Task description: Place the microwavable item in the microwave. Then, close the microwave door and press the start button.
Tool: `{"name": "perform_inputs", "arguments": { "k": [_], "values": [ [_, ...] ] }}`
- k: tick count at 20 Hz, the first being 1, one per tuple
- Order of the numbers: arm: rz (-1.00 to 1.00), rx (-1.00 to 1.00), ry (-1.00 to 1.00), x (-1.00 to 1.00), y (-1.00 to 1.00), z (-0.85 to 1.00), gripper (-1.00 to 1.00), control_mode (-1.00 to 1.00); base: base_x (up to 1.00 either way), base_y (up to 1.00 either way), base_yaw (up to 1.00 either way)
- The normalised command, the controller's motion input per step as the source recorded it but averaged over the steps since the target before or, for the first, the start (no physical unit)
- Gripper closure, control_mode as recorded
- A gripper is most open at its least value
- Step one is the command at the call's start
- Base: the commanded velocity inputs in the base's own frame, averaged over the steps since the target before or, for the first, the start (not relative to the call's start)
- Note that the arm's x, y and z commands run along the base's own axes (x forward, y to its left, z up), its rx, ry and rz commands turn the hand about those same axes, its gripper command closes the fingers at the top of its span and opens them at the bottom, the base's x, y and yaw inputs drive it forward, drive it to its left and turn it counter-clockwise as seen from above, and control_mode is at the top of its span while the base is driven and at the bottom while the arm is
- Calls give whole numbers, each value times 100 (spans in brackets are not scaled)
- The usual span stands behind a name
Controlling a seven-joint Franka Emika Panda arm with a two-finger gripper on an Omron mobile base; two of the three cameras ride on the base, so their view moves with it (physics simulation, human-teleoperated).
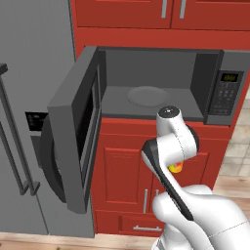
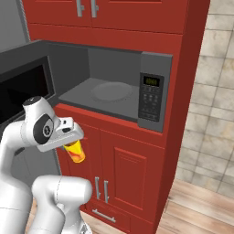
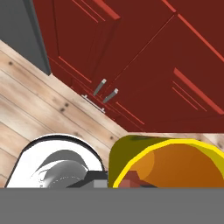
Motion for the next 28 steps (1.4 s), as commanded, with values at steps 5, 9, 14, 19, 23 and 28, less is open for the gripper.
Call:
{"name": "perform_inputs", "arguments": {
  "k": [5,9,14,19,23,28],
  "values": [
    [0,0,-2,3,-2,4,100,-100,0,-2,0],
    [1,0,-18,32,-14,55,100,-100,0,0,0],
    [1,0,-21,31,-12,72,100,-100,0,0,0],
    [0,0,-11,37,-5,41,100,-100,0,0,0],
    [0,0,-2,54,-1,15,100,-100,0,0,0],
    [3,0,-7,70,-2,0,100,-100,0,0,0]
  ]
}}
